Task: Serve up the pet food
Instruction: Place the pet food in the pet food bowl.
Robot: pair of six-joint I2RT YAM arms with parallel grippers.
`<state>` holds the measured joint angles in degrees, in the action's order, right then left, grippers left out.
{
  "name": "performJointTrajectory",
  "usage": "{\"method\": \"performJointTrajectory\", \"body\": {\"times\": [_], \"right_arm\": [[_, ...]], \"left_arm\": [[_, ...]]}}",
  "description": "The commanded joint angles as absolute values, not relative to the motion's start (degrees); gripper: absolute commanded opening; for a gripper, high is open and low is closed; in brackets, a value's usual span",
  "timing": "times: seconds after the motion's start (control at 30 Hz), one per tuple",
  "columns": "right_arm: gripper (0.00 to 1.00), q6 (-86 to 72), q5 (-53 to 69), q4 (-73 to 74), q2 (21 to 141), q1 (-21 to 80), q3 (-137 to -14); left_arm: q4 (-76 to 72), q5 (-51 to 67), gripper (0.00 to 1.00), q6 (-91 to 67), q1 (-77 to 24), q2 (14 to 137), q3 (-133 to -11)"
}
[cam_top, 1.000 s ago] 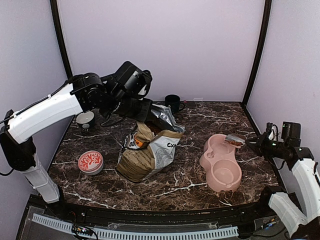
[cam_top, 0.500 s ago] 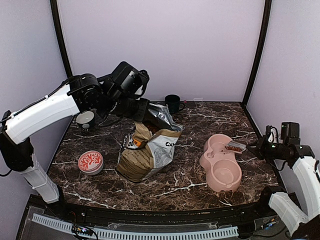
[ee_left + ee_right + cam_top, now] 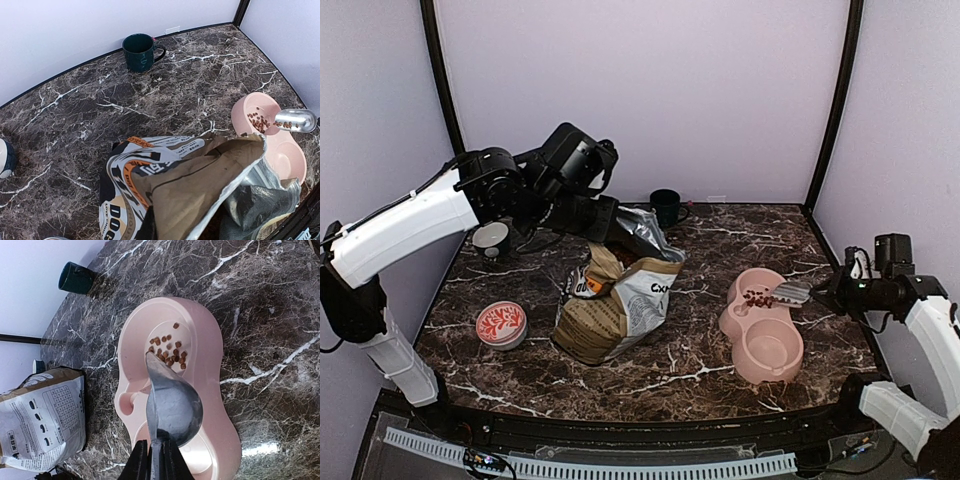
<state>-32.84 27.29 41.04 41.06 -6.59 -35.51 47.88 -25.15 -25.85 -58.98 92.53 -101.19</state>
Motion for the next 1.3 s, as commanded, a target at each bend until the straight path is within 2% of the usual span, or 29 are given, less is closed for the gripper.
{"method": "performJointTrajectory", "body": {"times": [0.0, 0.57, 0.83, 1.27], "right_arm": [[0.00, -32.5, 23.7, 40.8, 42.1, -3.8, -37.9], [0.00, -33.0, 13.0, 39.0, 50.3, 7.6, -43.1], [0.00, -34.5, 12.6, 33.8, 56.0, 13.4, -42.8], [0.00, -37.4, 15.1, 22.9, 64.6, 16.8, -41.6]], "left_arm": [[44.7, -25.3, 0.00, -25.3, -58.9, 87.2, -101.4], [43.9, -24.2, 0.00, -24.8, -57.6, 87.6, -100.6], [43.7, -23.4, 0.00, -24.3, -56.5, 88.2, -100.1], [44.0, -22.7, 0.00, -23.9, -55.6, 89.4, -100.3]]}}
